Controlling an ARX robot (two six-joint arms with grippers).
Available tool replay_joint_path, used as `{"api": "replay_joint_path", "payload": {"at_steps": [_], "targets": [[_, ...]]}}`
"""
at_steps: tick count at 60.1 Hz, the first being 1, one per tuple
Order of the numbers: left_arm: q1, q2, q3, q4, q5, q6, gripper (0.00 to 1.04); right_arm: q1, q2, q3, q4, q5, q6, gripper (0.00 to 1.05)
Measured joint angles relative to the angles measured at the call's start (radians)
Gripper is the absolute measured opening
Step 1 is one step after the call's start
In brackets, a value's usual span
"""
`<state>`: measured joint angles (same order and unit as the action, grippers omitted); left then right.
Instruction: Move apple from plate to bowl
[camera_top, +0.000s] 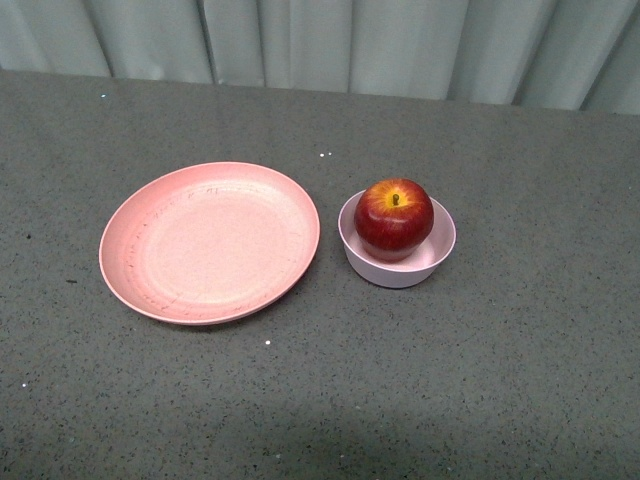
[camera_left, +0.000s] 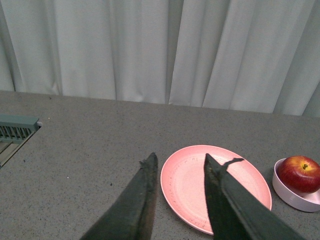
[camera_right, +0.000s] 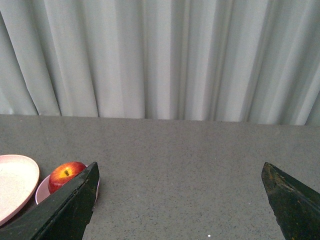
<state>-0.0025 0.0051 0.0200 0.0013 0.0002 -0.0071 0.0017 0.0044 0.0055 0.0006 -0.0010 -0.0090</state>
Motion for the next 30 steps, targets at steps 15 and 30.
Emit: {"api": "replay_joint_path", "payload": {"at_steps": [15,30], "targets": [[0.000,0.000,0.000,0.000,0.000,0.000,0.80,0.000,0.000,0.000,0.000,0.000,0.000,0.95],[0.000,0.000,0.000,0.000,0.000,0.002,0.98,0.000,0.000,0.000,0.000,0.000,0.000,0.95]]}}
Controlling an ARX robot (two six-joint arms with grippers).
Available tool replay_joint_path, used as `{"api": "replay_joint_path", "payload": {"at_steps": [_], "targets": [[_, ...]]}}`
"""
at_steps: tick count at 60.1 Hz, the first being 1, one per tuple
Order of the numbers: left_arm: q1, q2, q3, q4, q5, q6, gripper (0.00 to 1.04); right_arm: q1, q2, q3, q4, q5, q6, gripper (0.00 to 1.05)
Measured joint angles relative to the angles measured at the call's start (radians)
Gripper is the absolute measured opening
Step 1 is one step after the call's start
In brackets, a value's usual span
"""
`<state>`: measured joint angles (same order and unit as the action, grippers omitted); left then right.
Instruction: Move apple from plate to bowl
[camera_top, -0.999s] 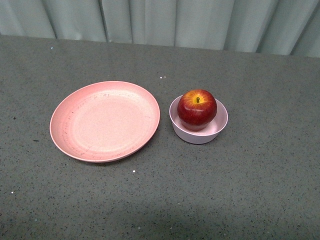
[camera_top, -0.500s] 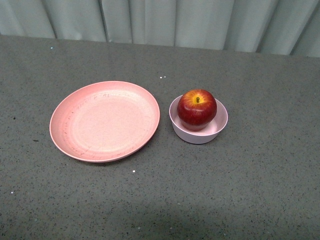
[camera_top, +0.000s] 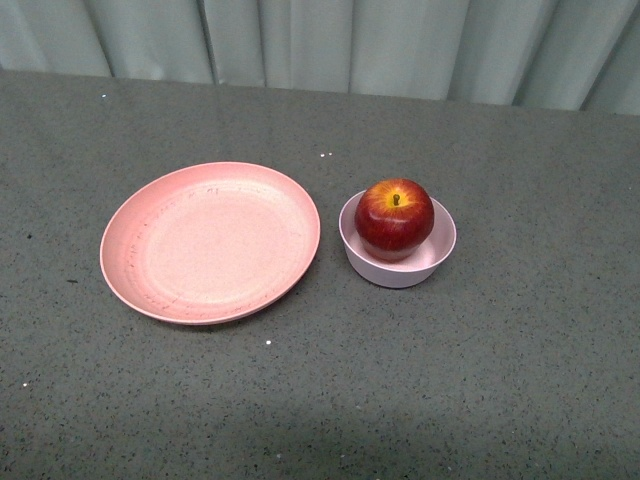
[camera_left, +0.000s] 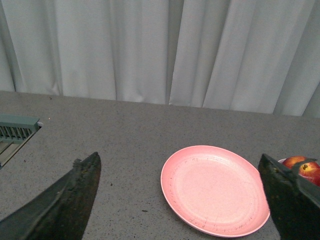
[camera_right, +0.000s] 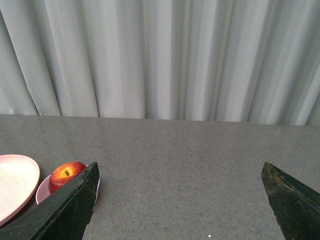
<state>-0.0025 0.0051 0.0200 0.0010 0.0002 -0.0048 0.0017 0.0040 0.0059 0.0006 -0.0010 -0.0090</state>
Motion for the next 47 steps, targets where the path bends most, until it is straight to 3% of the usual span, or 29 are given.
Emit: {"api": "replay_joint_path", "payload": {"at_steps": [47], "targets": [[0.000,0.000,0.000,0.000,0.000,0.000,0.98,0.000,0.000,0.000,0.000,0.000,0.000,0.95]]}}
